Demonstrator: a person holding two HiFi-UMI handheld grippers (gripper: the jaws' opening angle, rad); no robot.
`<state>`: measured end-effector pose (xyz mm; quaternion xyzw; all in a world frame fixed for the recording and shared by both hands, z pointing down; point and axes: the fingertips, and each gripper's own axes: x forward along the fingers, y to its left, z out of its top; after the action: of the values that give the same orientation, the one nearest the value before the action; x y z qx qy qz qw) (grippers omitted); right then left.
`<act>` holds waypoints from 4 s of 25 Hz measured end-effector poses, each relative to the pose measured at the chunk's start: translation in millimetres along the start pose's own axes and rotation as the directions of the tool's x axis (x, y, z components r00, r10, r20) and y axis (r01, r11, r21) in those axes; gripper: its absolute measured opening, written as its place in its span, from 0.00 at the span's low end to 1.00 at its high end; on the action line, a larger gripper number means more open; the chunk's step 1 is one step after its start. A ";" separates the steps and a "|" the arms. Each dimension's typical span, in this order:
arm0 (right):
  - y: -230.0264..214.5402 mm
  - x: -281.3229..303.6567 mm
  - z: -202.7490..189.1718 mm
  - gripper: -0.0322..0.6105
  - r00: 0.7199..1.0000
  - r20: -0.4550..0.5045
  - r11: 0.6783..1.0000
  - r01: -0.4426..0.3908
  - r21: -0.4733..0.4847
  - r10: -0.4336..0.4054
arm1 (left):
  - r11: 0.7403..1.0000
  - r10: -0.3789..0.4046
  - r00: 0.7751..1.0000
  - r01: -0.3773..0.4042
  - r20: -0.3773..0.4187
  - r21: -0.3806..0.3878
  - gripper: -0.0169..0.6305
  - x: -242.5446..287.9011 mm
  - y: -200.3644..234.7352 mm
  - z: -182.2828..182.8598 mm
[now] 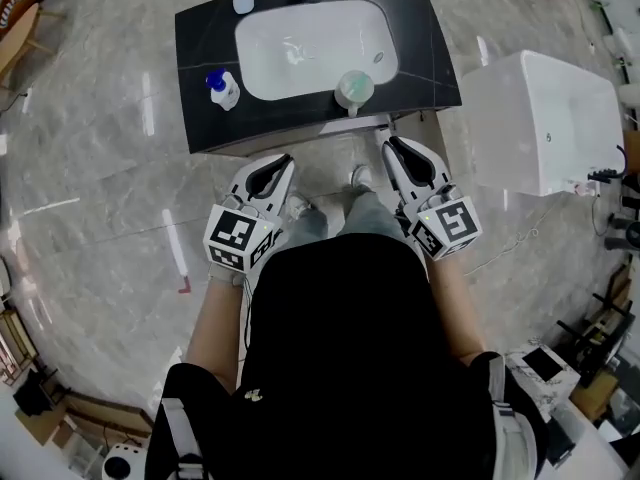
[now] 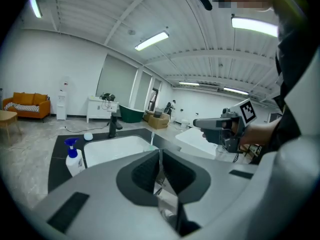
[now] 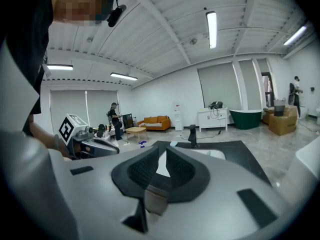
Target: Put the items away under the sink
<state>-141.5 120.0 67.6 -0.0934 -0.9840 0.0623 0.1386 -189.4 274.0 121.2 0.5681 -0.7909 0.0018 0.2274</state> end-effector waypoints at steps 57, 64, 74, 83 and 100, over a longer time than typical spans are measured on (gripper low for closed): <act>-158.7 191.3 -126.0 0.23 0.859 -0.354 0.927 -0.318 0.199 0.370 | 0.997 -0.021 0.937 0.047 -0.348 0.067 0.15 266.2 -0.7 -113.1; -157.2 190.4 -117.4 0.18 0.873 -0.312 0.924 -0.322 0.206 0.374 | 0.983 0.038 0.958 0.016 -0.284 0.184 0.11 267.4 1.4 -98.4; -142.4 182.5 -103.8 0.14 0.896 -0.275 0.933 -0.305 0.192 0.349 | 0.973 0.035 0.974 0.018 -0.225 0.230 0.10 245.8 5.3 -92.0; -101.1 166.4 -83.5 0.13 0.917 -0.221 0.938 -0.296 0.179 0.331 | 0.963 0.010 0.977 0.048 -0.212 0.265 0.10 202.2 2.8 -90.2; -46.4 90.1 -5.1 0.13 0.993 0.038 0.960 -0.116 0.255 0.109 | 0.928 -0.052 0.975 0.128 -0.217 0.350 0.10 109.5 -2.1 -96.9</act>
<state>-232.8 93.4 102.9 -0.1297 -0.9623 0.1980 0.1340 -180.3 200.2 247.2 0.6328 -0.7225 0.1950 0.1987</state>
